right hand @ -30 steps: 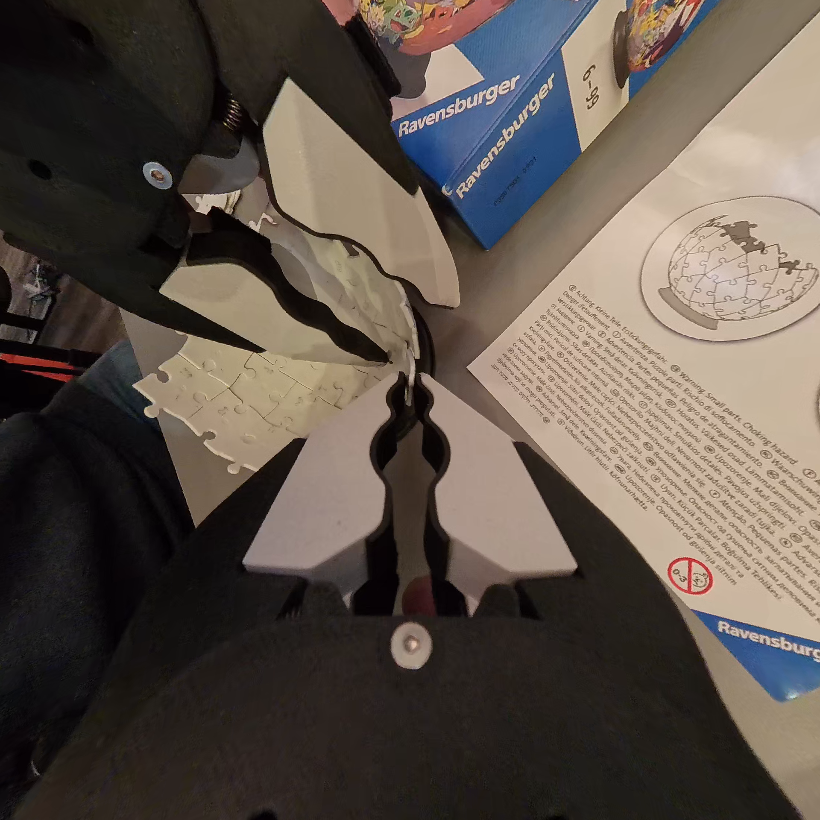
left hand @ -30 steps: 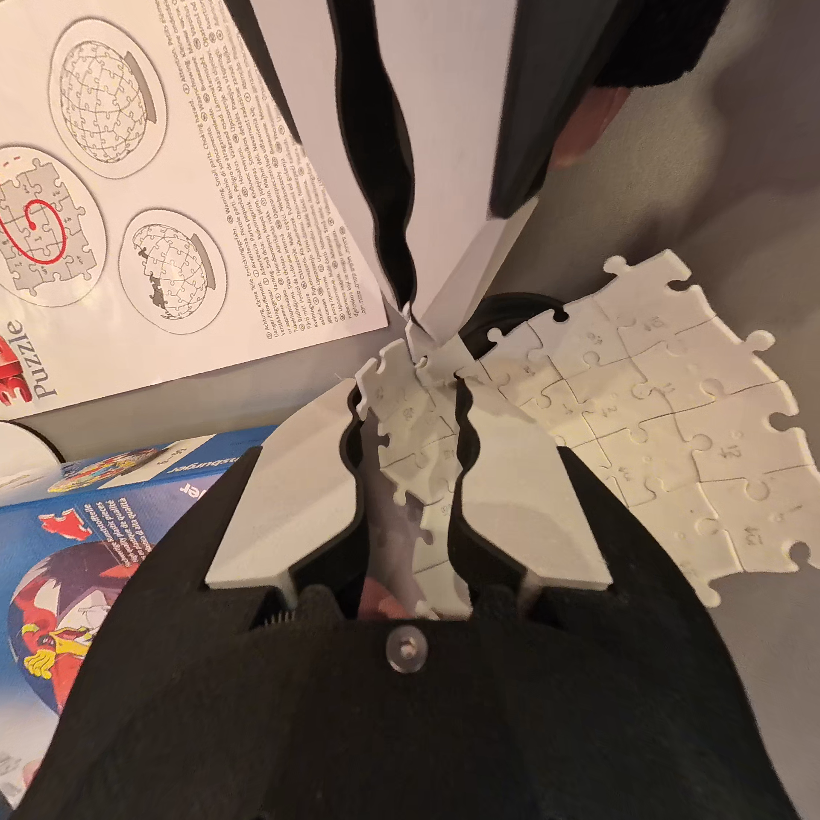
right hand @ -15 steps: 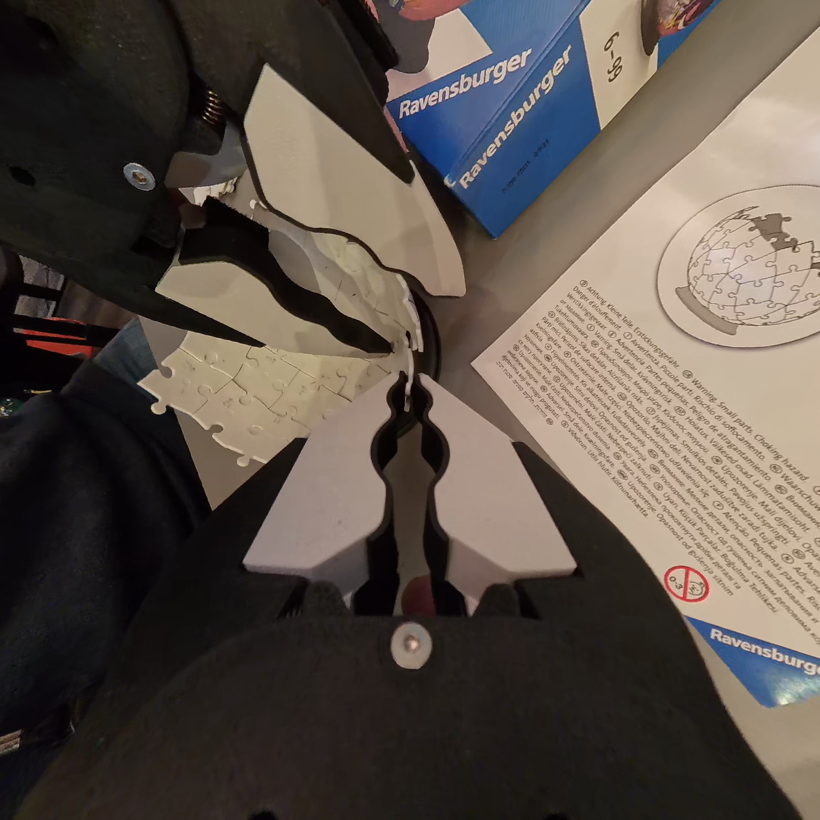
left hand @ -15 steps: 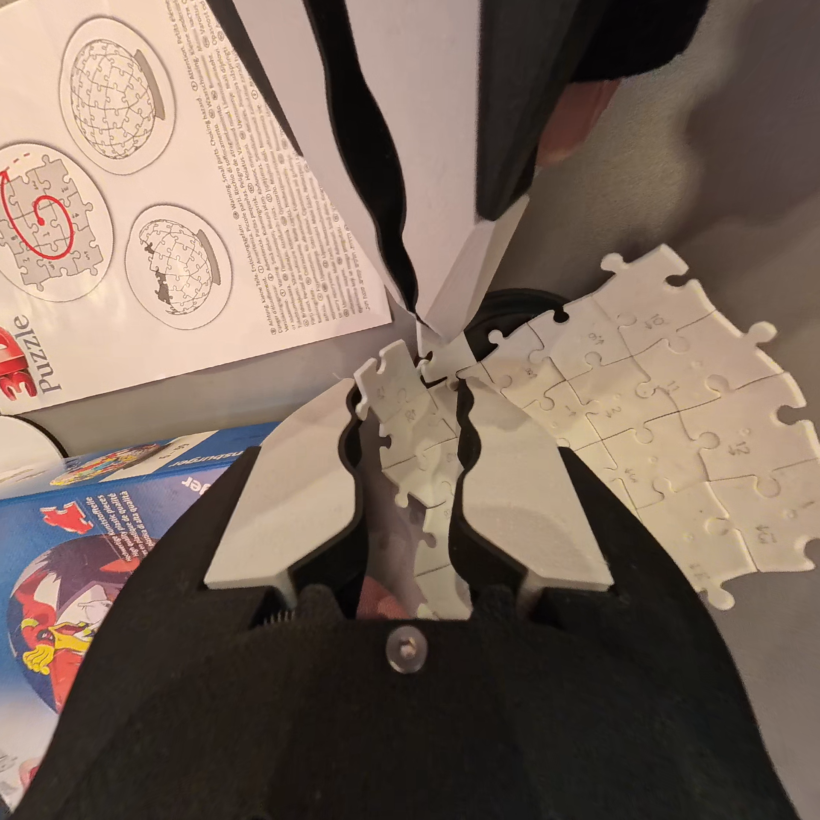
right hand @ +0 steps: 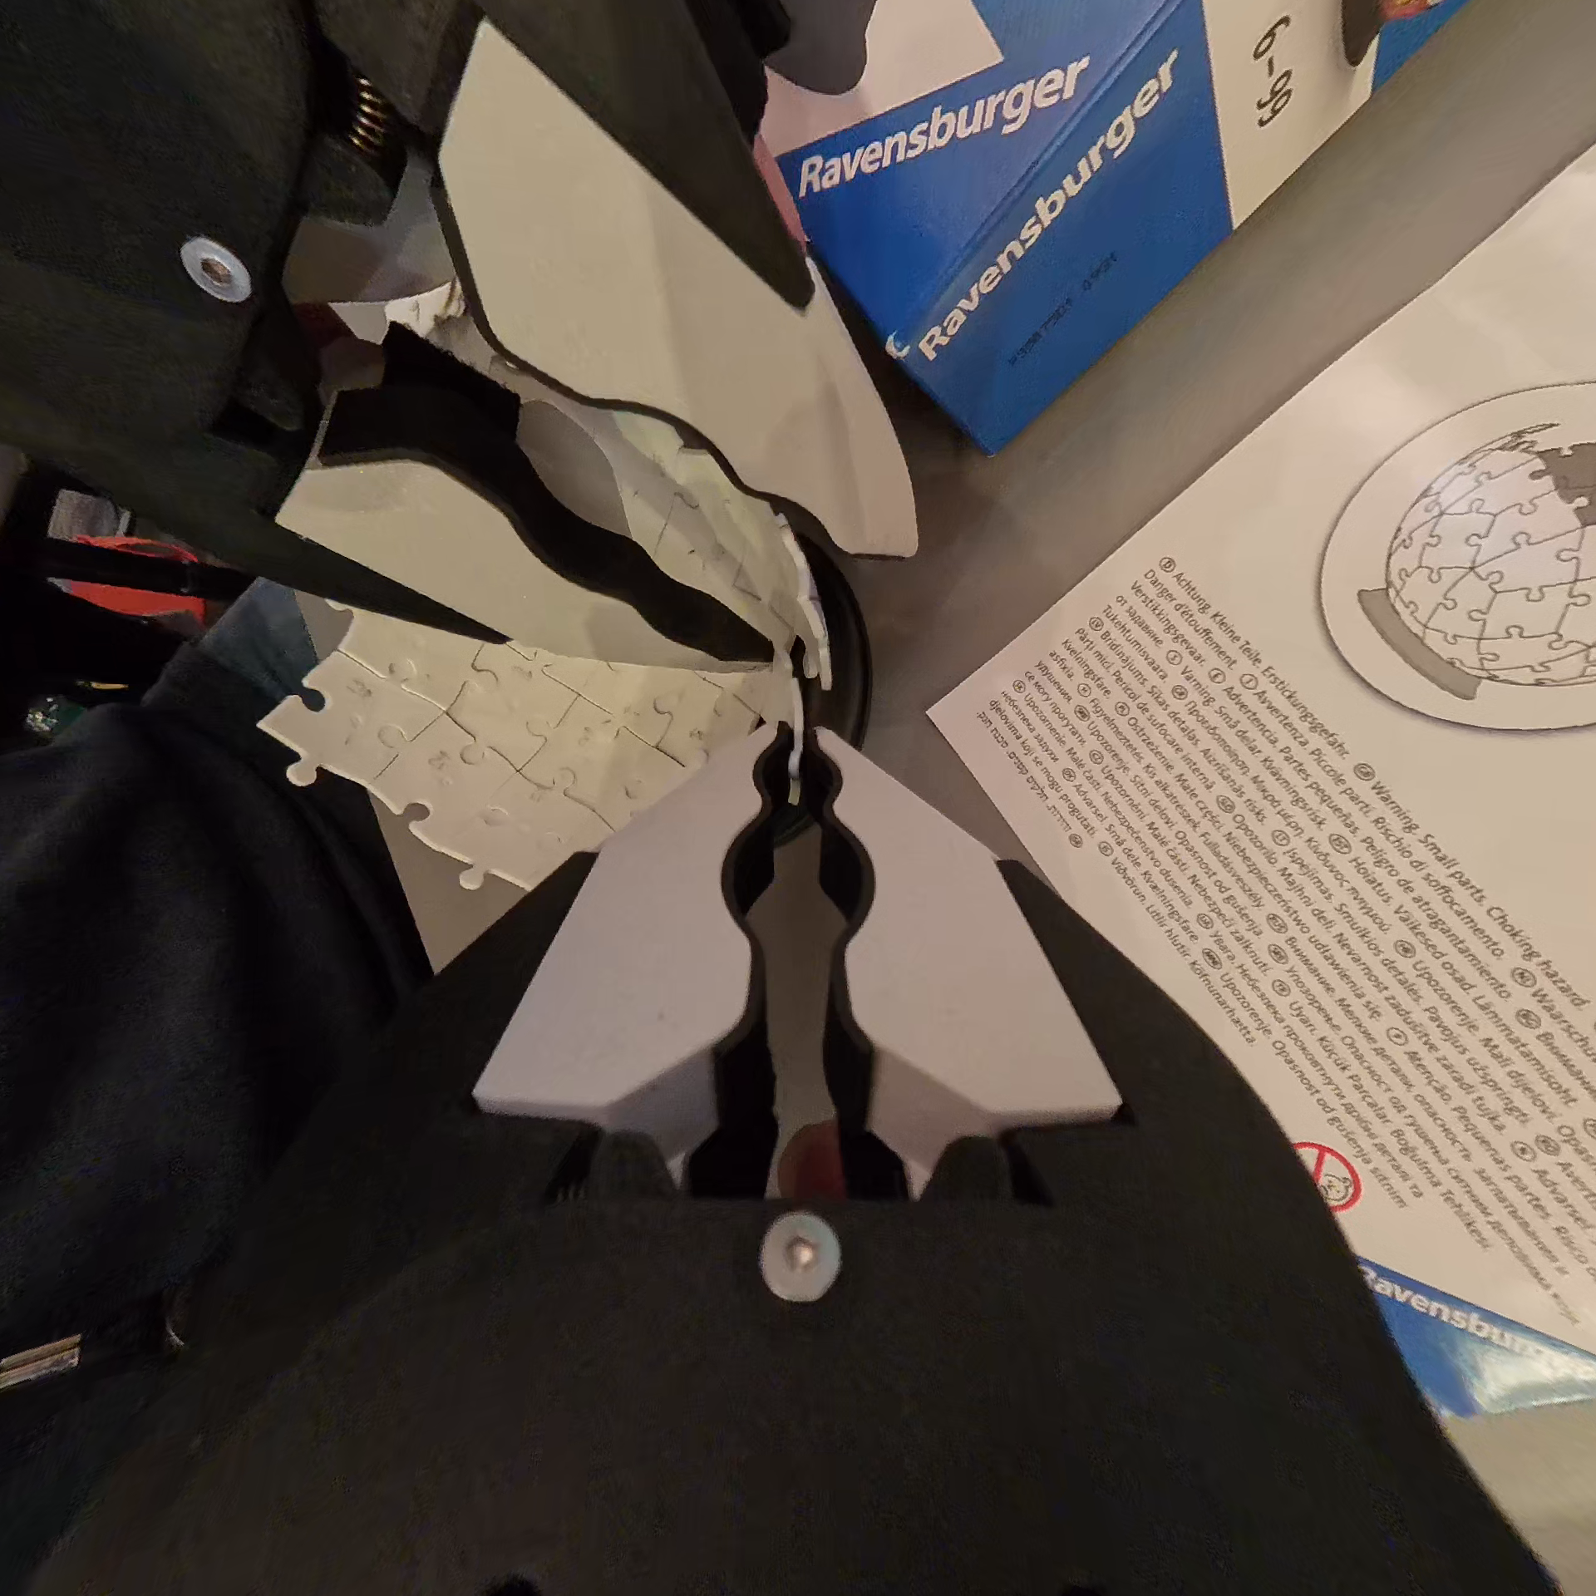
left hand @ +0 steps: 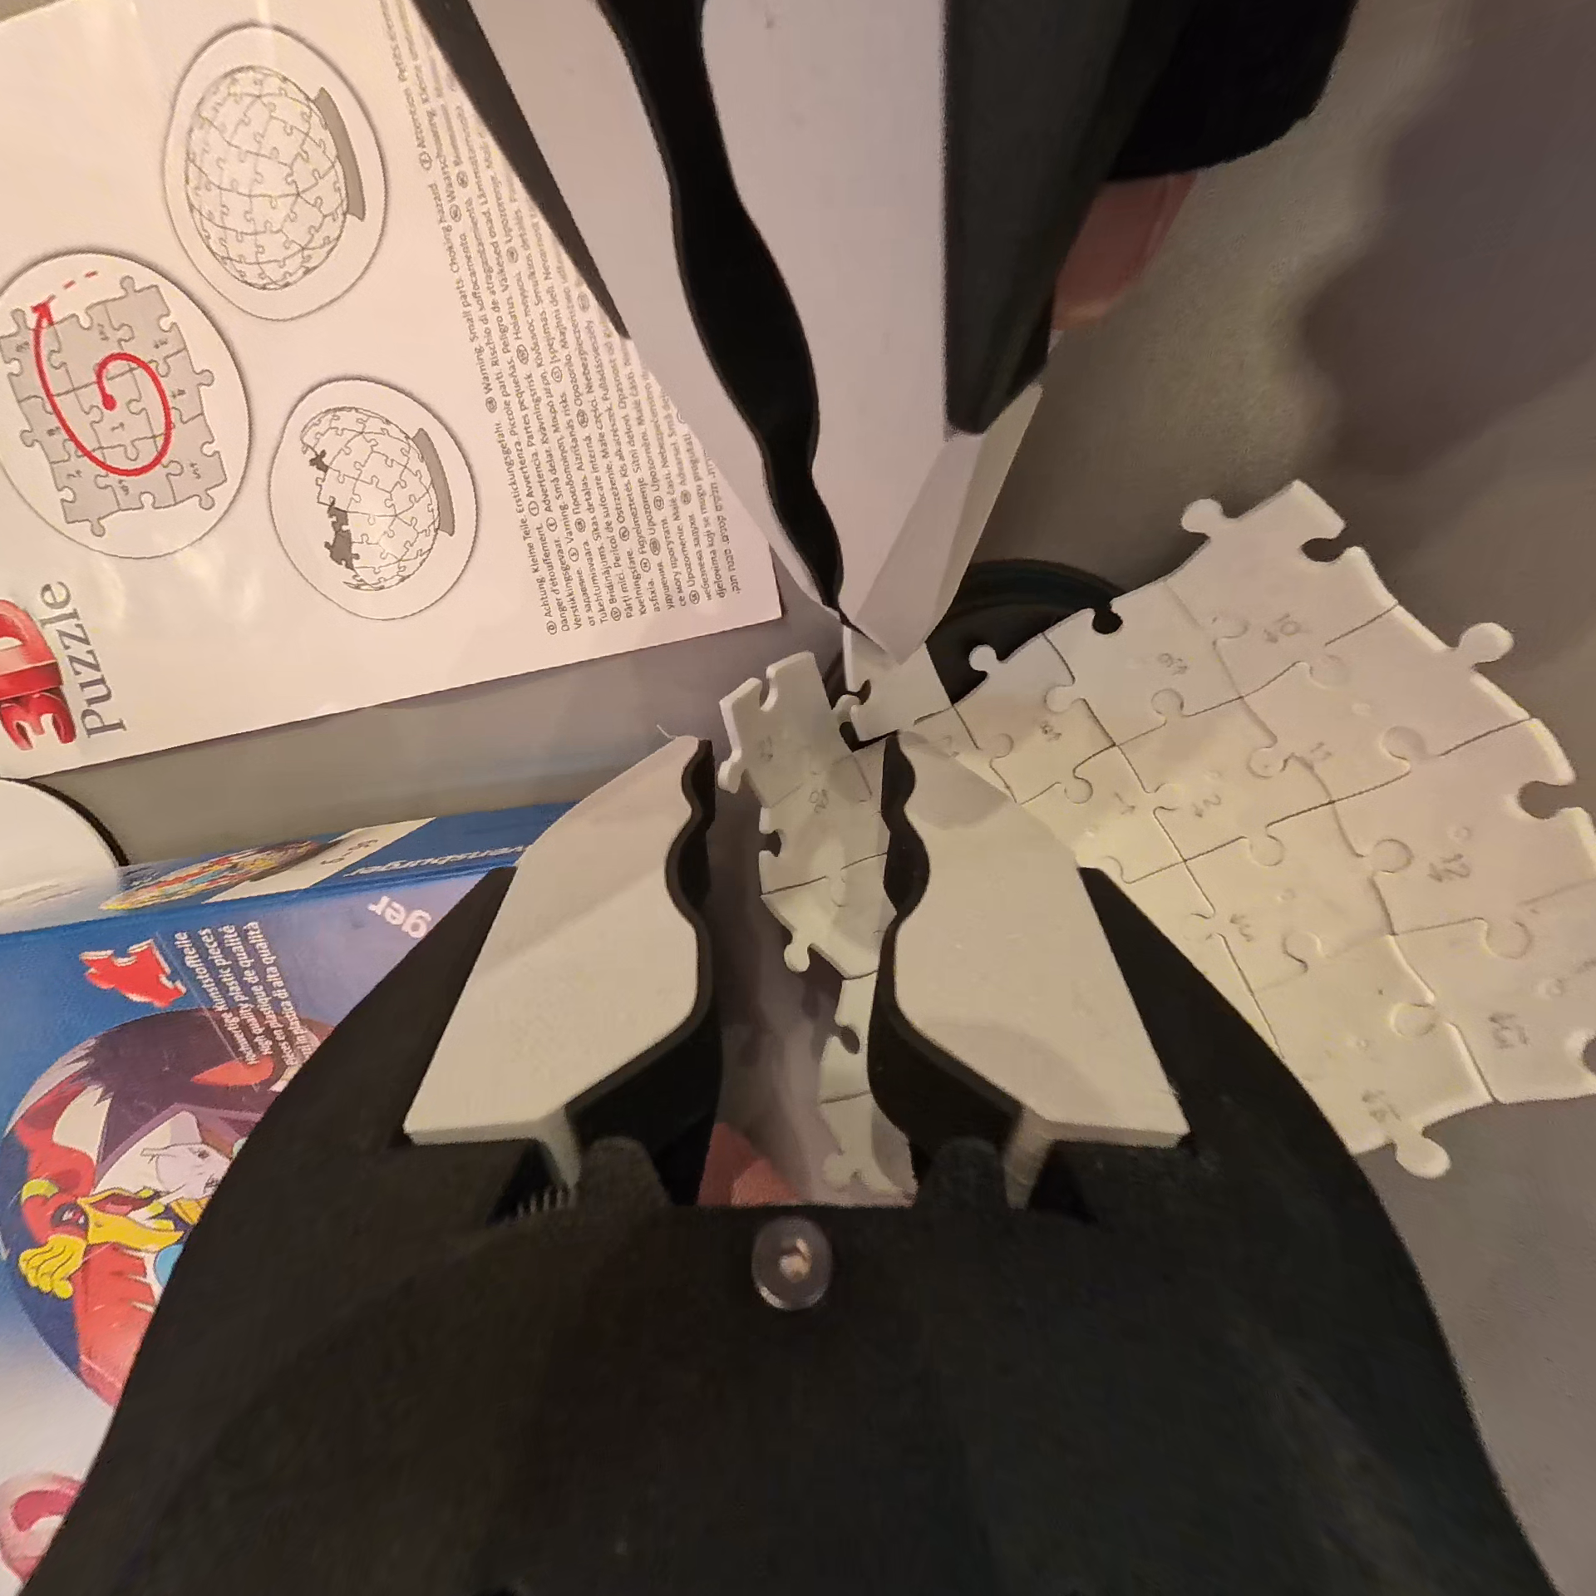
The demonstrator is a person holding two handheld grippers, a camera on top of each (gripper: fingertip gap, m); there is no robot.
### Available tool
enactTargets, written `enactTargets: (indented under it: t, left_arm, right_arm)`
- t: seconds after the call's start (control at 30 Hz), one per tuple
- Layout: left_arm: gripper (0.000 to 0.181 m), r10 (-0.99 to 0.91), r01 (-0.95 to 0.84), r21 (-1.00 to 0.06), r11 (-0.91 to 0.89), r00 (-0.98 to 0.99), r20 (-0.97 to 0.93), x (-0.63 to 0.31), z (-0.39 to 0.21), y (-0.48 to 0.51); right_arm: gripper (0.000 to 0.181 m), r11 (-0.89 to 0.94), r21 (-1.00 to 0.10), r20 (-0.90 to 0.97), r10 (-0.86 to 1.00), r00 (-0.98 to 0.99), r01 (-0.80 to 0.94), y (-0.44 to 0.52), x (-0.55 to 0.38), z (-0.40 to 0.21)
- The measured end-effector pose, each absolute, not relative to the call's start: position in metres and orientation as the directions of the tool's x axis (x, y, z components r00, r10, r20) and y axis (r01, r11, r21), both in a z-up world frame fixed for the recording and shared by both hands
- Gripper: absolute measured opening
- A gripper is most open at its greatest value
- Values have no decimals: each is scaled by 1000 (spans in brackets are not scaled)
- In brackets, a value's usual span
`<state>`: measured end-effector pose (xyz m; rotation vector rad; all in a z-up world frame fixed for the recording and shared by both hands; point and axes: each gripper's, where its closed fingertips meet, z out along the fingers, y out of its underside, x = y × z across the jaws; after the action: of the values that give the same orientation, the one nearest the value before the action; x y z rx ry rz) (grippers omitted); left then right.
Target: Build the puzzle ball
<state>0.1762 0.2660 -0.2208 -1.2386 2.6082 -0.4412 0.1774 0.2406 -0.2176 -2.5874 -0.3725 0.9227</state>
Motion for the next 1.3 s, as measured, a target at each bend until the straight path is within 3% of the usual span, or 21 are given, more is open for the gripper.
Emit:
enactTargets:
  t: [0.57,1.07,1.3]
  left_arm:
    - [38,-765,-709,-336,621,-642,-59,175,-224,261]
    - [42,-770,-717,-334,612,-636,-45,174,-226,263]
    - [42,-768,-719,-326,613,-639,-35,174,-227,262]
  right_arm:
    - [10,-901,-417,-530,350,772,122,242,177,-222]
    - [4,-905,-393,-523,366,770,164,244,174,-223]
    - [14,-910,-387,-517,349,782,150,245,176,-226]
